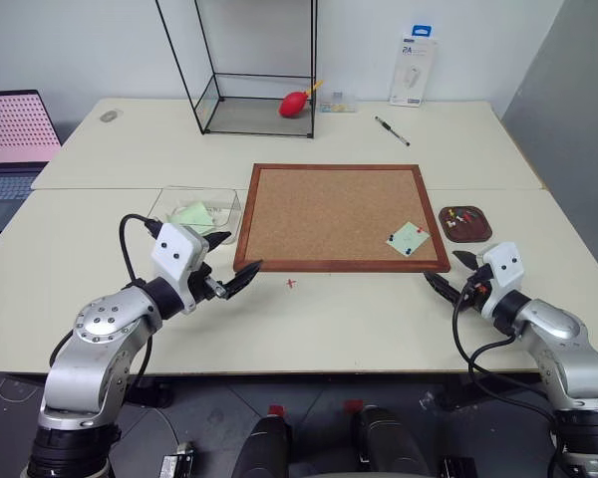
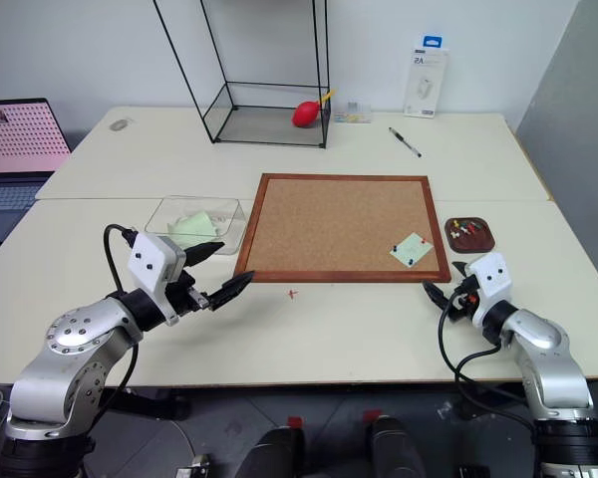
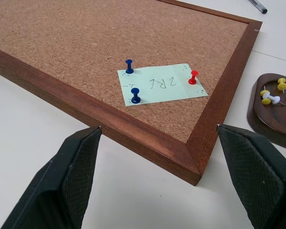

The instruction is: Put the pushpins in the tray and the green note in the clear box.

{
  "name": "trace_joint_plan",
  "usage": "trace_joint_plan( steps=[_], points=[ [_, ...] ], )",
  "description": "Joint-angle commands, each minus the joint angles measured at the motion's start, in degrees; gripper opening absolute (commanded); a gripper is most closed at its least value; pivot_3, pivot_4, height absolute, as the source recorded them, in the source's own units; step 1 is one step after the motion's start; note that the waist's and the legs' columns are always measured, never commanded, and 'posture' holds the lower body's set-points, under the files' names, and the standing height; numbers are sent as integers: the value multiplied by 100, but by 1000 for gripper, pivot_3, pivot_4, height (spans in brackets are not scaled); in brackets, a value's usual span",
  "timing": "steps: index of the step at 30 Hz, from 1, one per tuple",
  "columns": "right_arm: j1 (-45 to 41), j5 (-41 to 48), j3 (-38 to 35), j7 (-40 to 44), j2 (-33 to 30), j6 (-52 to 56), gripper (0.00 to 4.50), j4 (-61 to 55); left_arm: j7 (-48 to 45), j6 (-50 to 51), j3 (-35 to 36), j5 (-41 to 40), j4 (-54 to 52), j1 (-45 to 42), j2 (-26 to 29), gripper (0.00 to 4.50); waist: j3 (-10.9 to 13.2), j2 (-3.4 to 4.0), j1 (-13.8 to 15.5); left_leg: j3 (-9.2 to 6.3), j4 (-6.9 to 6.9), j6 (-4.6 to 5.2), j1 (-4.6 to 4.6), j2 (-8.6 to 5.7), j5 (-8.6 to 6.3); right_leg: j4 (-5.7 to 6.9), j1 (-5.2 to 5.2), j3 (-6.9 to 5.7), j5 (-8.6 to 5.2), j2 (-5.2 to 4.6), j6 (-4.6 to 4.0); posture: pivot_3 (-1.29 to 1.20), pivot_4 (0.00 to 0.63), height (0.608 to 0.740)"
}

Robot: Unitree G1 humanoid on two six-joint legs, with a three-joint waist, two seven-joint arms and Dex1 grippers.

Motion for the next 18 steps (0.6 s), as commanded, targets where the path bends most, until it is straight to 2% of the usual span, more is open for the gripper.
trace_joint_plan(
  steps=[1, 9, 18],
  points=[
    [-23, 31, -110, 20, -31, -99, 4096, -142, -65, -75, 78, -92, -300, -6, 73, 4182, 0, 0, 0, 0, 0, 0, 0, 0, 0, 0, 0, 0, 0, 0, 0, 0, 150, 740],
    [17, 21, -53, -2, 8, -38, 4096, -261, -28, 421, 177, -334, -308, -145, 164, 4182, 0, 0, -1, 0, 0, 0, 0, 0, 0, 1, 0, 0, 0, 0, 0, 0, 150, 740],
    [-82, 2, -9, 3, 21, -22, 4096, -236, -107, 305, 148, -395, -166, -362, 187, 4182, 0, 0, -1, 0, 0, 0, 1, 0, 0, 1, 0, 0, 0, 1, 0, 0, 150, 740]
  ],
)
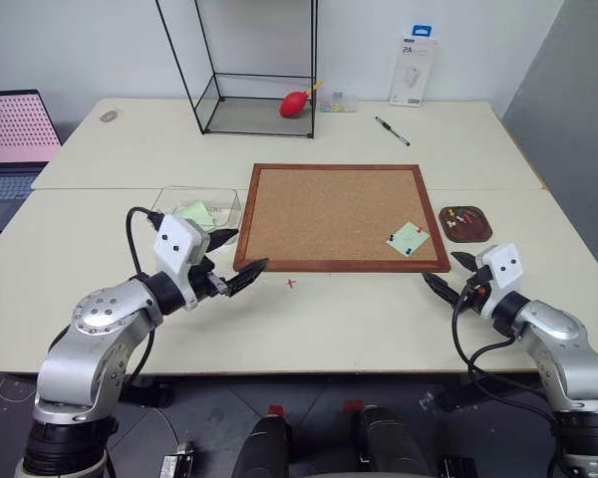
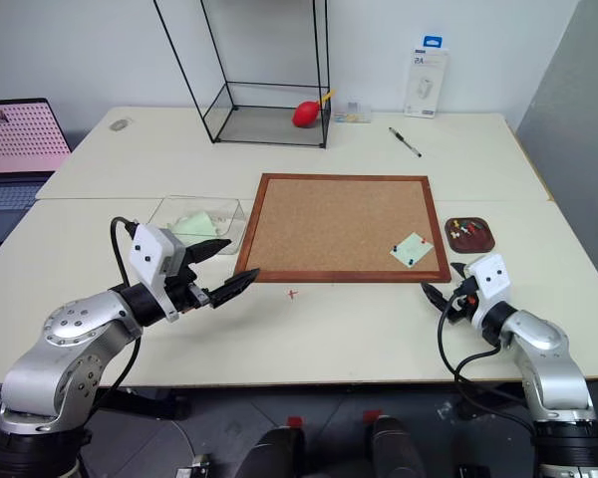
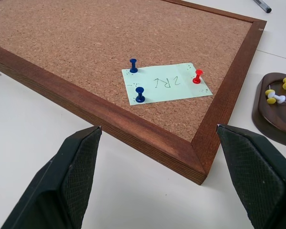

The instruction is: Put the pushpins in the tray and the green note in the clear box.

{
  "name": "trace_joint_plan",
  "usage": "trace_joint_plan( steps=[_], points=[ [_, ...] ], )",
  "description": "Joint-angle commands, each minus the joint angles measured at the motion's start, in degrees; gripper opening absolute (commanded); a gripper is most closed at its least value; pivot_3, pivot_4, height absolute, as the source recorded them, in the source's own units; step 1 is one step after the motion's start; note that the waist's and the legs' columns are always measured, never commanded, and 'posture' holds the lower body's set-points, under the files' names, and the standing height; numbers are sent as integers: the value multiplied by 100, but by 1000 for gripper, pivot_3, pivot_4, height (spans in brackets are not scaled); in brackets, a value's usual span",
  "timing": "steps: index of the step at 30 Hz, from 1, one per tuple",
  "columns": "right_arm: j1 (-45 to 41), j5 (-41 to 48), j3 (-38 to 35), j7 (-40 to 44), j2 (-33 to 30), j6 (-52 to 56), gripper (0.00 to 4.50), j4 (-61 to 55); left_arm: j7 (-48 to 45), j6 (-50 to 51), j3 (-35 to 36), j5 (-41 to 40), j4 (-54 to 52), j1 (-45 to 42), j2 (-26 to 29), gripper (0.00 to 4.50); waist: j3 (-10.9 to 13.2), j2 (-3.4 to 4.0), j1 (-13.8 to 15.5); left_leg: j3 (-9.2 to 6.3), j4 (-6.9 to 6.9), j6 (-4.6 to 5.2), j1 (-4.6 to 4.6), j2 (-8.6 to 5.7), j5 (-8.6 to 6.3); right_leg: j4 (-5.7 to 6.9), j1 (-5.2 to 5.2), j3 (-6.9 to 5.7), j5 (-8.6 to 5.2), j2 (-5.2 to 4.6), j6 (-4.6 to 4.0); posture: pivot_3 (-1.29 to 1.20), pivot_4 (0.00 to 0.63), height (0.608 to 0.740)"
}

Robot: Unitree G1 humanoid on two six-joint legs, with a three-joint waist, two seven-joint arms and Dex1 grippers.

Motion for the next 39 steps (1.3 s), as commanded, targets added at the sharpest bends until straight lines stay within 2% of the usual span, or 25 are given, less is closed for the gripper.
trace_joint_plan(
  steps=[1, 8, 17, 26, 29, 32, 39],
  points=[
    [-129, 1, -8, -9, -1, -35, 4096, -200, -38, -166, 106, -45, -24, -175, 37, 4182, 0, 0, 1, 0, 0, 0, 0, 0, 0, 0, 0, 0, 0, 0, 0, 0, 150, 740],
    [-85, 8, -2, -35, -11, 29, 4096, -370, -256, -191, -237, -75, 134, -576, -50, 4182, 0, 0, 4, 0, 0, 0, -1, -1, 0, 0, 0, 0, 0, 0, 1, 0, 150, 740],
    [116, 40, -53, -111, -4, 157, 4096, -719, -609, -405, -868, 106, 677, -1228, -230, 2606, 0, 0, -4, 0, 0, 0, -1, -2, 0, 0, 0, 0, 15, 1, 25, 0, 150, 740],
    [147, 74, -44, -239, 60, 297, 4096, -931, -918, -841, -1566, 534, 1597, -1970, -630, 882, 0, -1, 4, 0, 1, 0, -4, -4, 0, -2, 0, 0, 19, 0, 33, 0, 150, 740],
    [110, 73, -19, -274, 82, 313, 4096, -939, -1061, -964, -1773, 662, 1894, -2154, -756, 168, 0, 0, -1, 0, 1, 0, -3, -3, 0, -1, 0, 0, 19, 1, 33, 0, 150, 740],
    [72, 77, -6, -308, 115, 321, 4096, -954, -1175, -1064, -1926, 772, 2207, -2310, -892, 64, 0, 0, -2, 0, 1, 0, -3, -4, 0, -1, 0, 0, 19, 1, 34, 0, 150, 740],
    [-53, 97, 24, -374, 158, 462, 4096, -1048, -1324, -1730, -2145, 1218, 3703, -2931, -1469, 64, 0, 0, 6, -2, 4, 1, -5, -8, 1, -1, 2, 0, 22, 0, 37, 0, 150, 740]
  ],
)
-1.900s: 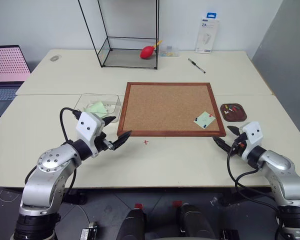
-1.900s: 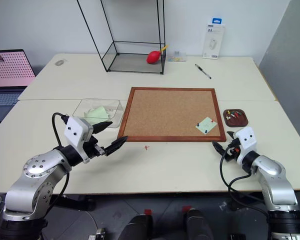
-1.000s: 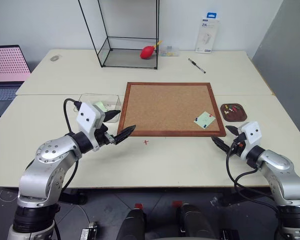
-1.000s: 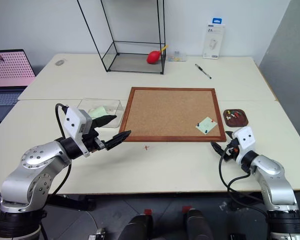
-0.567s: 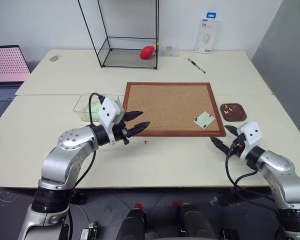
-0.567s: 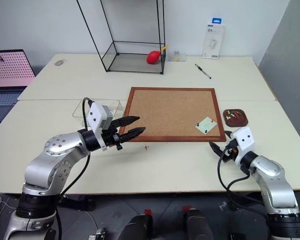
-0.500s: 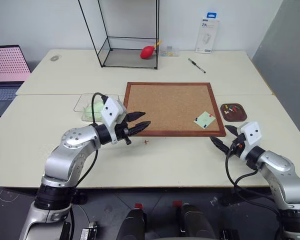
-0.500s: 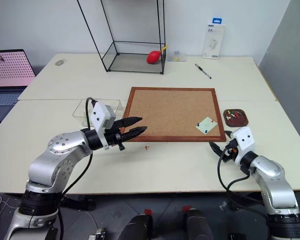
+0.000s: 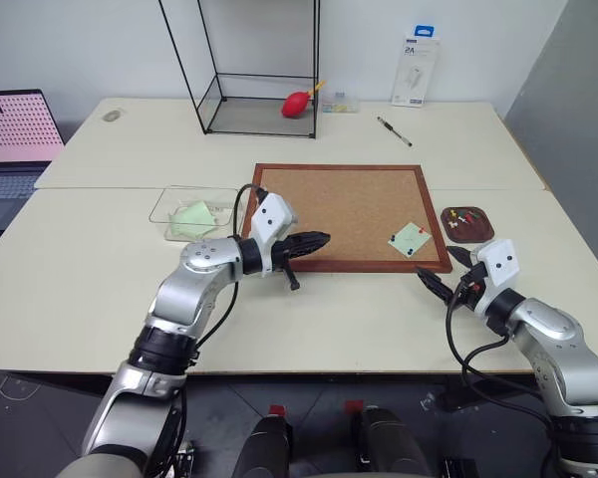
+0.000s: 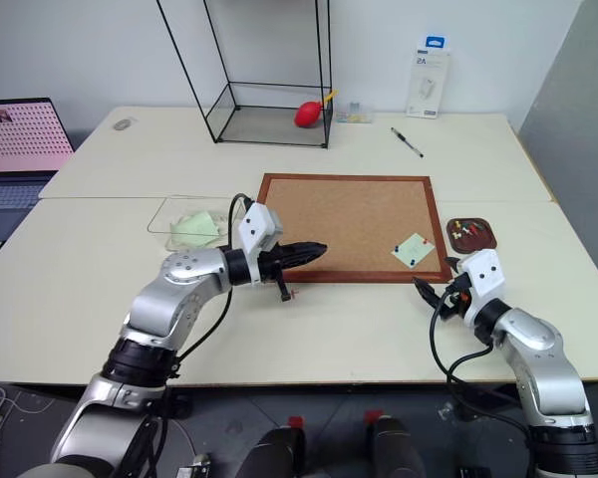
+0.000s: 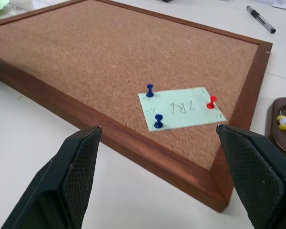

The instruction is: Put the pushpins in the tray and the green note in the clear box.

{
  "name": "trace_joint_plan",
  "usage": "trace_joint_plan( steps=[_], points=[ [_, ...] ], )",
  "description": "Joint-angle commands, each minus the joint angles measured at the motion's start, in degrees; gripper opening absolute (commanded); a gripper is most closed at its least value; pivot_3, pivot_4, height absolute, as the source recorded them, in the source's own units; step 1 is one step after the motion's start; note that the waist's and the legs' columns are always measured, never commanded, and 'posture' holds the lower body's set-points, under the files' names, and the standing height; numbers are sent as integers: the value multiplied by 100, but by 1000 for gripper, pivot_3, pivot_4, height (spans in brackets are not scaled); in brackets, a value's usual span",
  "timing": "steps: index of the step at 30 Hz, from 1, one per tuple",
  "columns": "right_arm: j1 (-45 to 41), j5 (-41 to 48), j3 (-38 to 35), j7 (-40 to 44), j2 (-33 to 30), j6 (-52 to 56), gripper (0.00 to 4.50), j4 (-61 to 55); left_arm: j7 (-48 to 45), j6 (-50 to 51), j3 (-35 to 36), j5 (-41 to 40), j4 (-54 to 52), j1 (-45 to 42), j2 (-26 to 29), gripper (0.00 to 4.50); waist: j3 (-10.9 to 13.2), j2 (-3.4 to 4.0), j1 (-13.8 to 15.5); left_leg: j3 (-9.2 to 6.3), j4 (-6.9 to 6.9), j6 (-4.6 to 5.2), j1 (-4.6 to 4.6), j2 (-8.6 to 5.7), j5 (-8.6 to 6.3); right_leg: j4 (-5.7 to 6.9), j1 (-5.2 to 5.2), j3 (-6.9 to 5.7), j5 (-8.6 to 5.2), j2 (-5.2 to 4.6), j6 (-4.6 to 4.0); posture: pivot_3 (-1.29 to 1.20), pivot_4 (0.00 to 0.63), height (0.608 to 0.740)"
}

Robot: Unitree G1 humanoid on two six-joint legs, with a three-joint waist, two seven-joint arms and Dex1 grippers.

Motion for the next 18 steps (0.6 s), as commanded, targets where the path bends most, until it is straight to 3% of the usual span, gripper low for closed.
trace_joint_plan(
  steps=[1, 18],
  points=[
    [-144, 52, -26, -46, 3, 64, 4096, -261, -70, -509, -119, 286, 669, -365, -281, 64, 0, 0, -2, 0, 0, 0, -1, -1, 0, 0, 0, 0, 0, -1, 0, 0, 150, 740],
    [-1168, 1, 102, -318, 251, 366, 4096, 116, -445, -1602, -259, 1029, 3451, -1081, -1011, 64, 0, 0, -14, -2, 0, 0, 0, -2, 0, 2, 0, -2, 2, 0, 3, 0, 150, 740]
  ],
)
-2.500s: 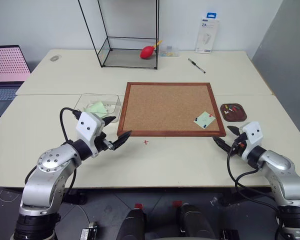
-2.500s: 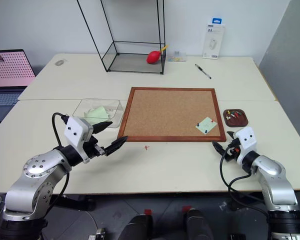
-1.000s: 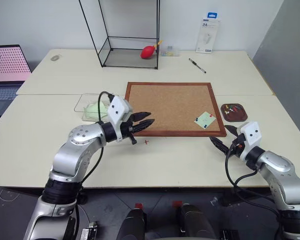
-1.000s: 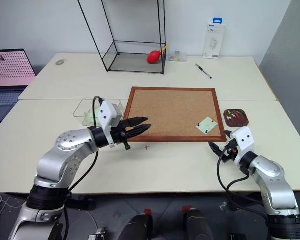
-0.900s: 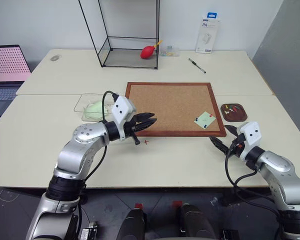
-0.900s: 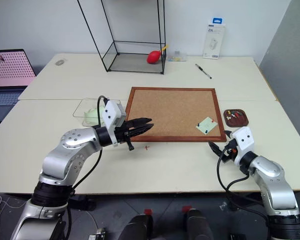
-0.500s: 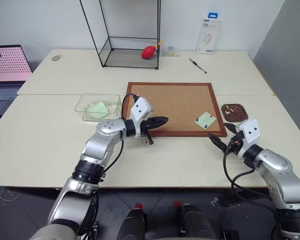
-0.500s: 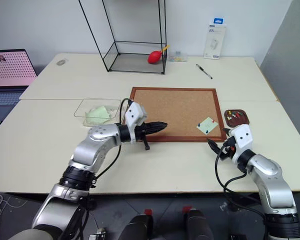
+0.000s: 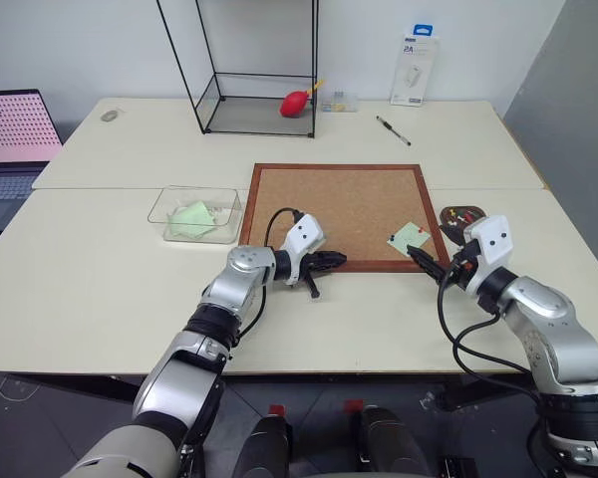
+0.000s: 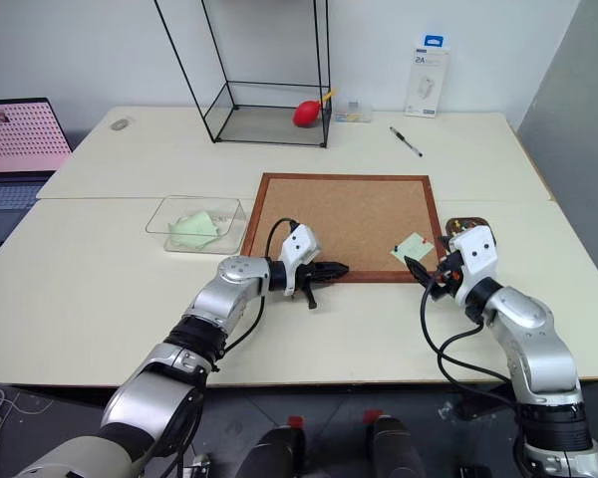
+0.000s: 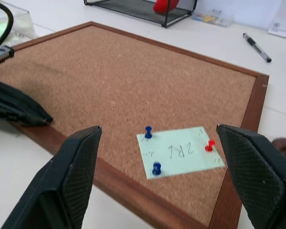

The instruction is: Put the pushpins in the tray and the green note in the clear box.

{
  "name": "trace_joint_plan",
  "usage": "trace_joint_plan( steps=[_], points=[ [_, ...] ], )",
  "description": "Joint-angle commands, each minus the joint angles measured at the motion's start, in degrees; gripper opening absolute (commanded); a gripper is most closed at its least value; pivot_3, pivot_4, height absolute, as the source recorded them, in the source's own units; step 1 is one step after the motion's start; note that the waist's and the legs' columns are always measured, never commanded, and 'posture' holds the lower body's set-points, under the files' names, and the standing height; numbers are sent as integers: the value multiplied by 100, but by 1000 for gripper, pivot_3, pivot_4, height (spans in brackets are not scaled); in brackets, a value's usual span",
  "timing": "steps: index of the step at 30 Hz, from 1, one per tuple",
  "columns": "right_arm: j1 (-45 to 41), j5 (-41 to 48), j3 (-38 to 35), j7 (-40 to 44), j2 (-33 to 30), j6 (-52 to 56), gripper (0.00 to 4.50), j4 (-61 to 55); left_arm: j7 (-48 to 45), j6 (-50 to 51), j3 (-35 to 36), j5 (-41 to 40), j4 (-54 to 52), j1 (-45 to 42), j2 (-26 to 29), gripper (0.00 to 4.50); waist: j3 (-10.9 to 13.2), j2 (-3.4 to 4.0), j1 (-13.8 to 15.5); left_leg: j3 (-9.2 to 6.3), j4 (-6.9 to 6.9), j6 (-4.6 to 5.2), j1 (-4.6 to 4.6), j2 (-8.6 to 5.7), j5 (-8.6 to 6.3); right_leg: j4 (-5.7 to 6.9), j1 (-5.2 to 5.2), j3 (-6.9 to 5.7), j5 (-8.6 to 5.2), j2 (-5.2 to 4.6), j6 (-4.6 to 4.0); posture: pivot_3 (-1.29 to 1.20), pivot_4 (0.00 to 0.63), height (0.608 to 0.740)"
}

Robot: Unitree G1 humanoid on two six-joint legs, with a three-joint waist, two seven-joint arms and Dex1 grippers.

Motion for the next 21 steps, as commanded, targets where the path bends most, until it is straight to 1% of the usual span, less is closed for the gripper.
trace_joint_plan(
  steps=[1, 5, 10, 16, 21],
  points=[
    [-431, -13, -29, -188, 138, 21, 4096, 187, -33, -172, 88, 106, 312, -150, -84, 64, 0, 0, -3, 0, 0, 0, 0, 0, 0, 0, 0, 0, 0, 0, 0, 0, 150, 740],
    [-1048, -168, 47, -451, 292, 226, 4096, 920, -82, -215, 122, 150, 395, -170, -124, 64, 0, 0, -8, -1, 0, 0, 1, 0, 0, 3, 0, 0, 0, 0, 0, 0, 150, 740],
    [-1731, -609, 183, -645, 316, -102, 4096, 2252, -136, -170, 138, 166, 268, -85, -140, 64, -1, 2, -5, 0, 0, 0, 2, -2, 0, 3, 0, 1, 1, 0, 0, 0, 150, 740],
    [-2103, -855, 188, -728, 417, -697, 4096, 3353, -165, -69, 141, 146, 78, -5, -138, 64, -1, 2, -7, 1, -1, 0, 1, -2, 0, 3, 0, 2, 1, -1, -1, 0, 150, 740],
    [-2157, -992, 201, -766, 484, -1019, 4096, 3794, -180, 16, 140, 136, -80, 58, -115, 64, -1, 2, -9, 1, -1, 0, 3, -1, 0, 5, 0, 3, 1, -1, -1, 0, 150, 740]
  ],
)
